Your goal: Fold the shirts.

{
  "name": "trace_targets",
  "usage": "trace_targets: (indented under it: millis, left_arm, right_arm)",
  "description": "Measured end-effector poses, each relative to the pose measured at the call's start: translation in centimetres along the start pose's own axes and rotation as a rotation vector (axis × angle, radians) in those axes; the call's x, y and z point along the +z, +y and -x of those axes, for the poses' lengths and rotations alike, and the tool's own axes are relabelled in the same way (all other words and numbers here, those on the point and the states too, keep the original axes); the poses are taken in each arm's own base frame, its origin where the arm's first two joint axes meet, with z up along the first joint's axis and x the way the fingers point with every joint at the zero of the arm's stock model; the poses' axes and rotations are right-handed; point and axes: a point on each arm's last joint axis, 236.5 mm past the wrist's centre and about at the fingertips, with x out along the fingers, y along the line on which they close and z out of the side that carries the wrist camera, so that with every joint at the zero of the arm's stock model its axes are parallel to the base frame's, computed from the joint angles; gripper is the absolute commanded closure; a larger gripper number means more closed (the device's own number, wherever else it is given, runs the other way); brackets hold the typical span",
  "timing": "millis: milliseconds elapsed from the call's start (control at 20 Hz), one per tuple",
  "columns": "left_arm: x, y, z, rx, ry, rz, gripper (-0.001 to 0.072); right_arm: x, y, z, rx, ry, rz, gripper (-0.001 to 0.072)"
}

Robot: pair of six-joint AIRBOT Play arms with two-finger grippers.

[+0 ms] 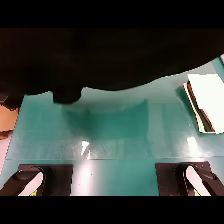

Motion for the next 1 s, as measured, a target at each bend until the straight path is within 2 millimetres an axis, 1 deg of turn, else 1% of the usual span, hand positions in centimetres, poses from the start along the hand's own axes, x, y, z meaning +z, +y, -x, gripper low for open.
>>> trace_targets:
  millis: [50,100,150,200,250,300,350,400,450,500,550,650,750,850,900,950,1000]
  left_arm:
    - [1.0,-0.3,0.6,0.003,-0.025,-0.002,0.0684]
    - [1.2,0.0,0.7,0.017,-0.029,0.000,0.0684]
    - [0.6,0.6,0.4,0.037,-0.009,0.006,0.0684]
    - [-0.9,1.6,-0.4,0.057,0.034,0.021,0.0684]
    - [-2.8,2.6,-1.5,0.074,0.088,0.039,0.0683]
    - [-5.6,3.9,-2.9,0.092,0.165,0.063,0.0683]
    - [-8.7,5.2,-4.3,0.109,0.246,0.089,0.0684]
    - [-12.3,6.5,-5.8,0.122,0.335,0.121,0.0683]
    - [-15.9,7.7,-7.0,0.131,0.424,0.154,0.0683]
    - [-20.0,8.8,-8.1,0.140,0.519,0.194,0.0683]
    - [-23.9,9.8,-9.0,0.148,0.605,0.230,0.0683]
    - [-32.5,11.5,-10.0,0.166,0.790,0.310,0.0683]
    - [-40.2,12.8,-10.4,0.182,0.944,0.382,0.0683]
    - [-46.6,13.8,-10.3,0.199,1.061,0.440,0.0683]
    - [-49.2,14.2,-10.4,0.209,1.099,0.462,0.0683]
    - [-51.7,14.8,-10.5,0.221,1.132,0.480,0.0683]
    - [-53.4,15.3,-10.6,0.233,1.146,0.492,0.0683]
  right_arm:
    - [1.1,0.0,1.1,-0.024,-0.019,0.014,0.0688]
    - [1.7,-0.1,1.7,-0.041,-0.023,0.020,0.0688]
    - [2.0,-0.2,1.9,-0.049,-0.014,0.022,0.0688]
    - [1.9,-0.5,1.7,-0.049,0.007,0.013,0.0688]
    - [1.4,-0.9,1.0,-0.045,0.041,0.001,0.0688]
    - [0.7,-1.3,0.1,-0.032,0.078,-0.018,0.0688]
    - [-0.4,-1.7,-1.3,-0.008,0.127,-0.040,0.0688]
    - [-2.2,-2.0,-3.1,0.025,0.193,-0.069,0.0688]
    - [-4.5,-2.4,-5.2,0.056,0.270,-0.103,0.0688]
    - [-7.2,-2.9,-7.3,0.076,0.355,-0.138,0.0688]
    - [-10.7,-3.5,-9.5,0.085,0.460,-0.175,0.0688]
    - [-18.0,-3.8,-13.0,0.109,0.659,-0.233,0.0688]
    - [-25.7,-4.0,-15.6,0.119,0.854,-0.285,0.0688]
    - [-31.7,-3.8,-17.6,0.127,0.985,-0.323,0.0688]
    - [-34.2,-3.8,-18.5,0.126,1.032,-0.338,0.0688]
    - [-36.2,-3.9,-19.5,0.122,1.062,-0.353,0.0688]
    - [-37.7,-4.1,-20.4,0.118,1.081,-0.363,0.0688]
